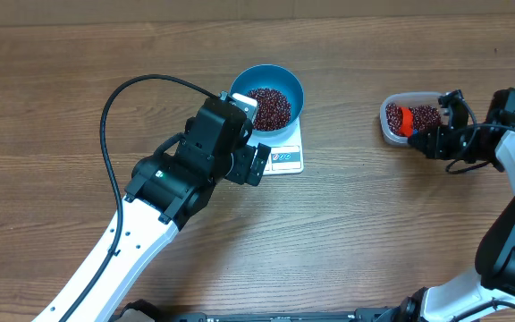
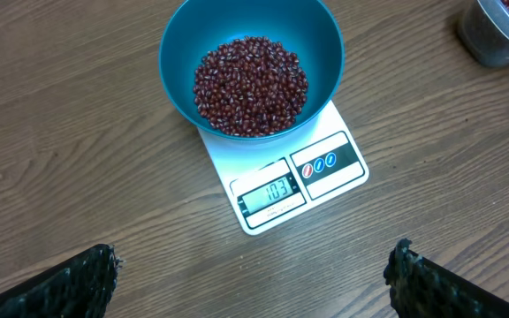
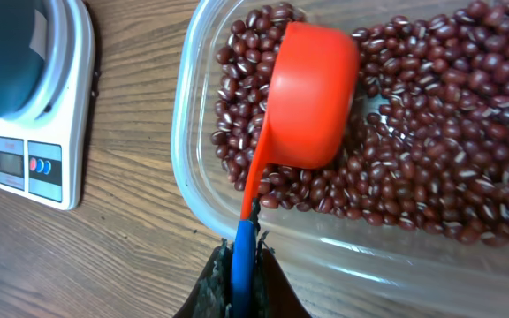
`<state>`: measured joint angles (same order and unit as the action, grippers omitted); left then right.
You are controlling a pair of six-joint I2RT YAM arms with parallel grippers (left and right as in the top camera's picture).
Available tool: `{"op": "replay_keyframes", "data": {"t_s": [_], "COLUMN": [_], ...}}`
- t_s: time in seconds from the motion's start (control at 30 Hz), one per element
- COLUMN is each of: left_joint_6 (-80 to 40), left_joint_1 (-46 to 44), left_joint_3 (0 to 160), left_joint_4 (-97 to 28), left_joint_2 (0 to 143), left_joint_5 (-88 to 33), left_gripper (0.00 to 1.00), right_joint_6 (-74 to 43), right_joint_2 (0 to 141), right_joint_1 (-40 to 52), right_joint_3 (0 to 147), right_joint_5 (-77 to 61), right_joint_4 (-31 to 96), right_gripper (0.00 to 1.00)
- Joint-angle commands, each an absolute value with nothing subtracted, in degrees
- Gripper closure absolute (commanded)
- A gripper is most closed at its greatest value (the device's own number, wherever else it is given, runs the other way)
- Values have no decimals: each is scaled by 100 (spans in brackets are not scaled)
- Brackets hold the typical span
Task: Scoop item into bowl and weigh 150g on scale
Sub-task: 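Dip the red scoop into the beans with the right gripper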
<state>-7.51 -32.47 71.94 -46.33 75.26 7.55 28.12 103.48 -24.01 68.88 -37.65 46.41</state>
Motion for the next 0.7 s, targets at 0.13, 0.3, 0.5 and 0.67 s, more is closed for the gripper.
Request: {"op": "replay_keyframes", "data": {"t_s": [0.13,0.3,0.5,0.67], "left_joint_6": [-729,-729,-729,-729], "left_joint_1": [-3227,-3227,-3227,-3227], "left_joint_3": [7286,7286,7286,7286], "left_joint_4": [-4628,-4628,-4628,-4628], "left_joint_2": [7472,7472,7472,7472], "left_joint_5": [803,803,803,803], "left_gripper": [0,0,1,1], "right_joint_6": [2668,2528,2373,2351], "right_joint_2": [10385,10429,10652,10753], "right_joint_1": [-2768,-2853,-2864,-2864], "right_joint_3": [6858,6858,6858,6858], "right_joint_5": [-4515,-4517,-4567,-4794], "right_joint_4": [4685,4685,4676,4696], "right_gripper": [96,96,96,96]}}
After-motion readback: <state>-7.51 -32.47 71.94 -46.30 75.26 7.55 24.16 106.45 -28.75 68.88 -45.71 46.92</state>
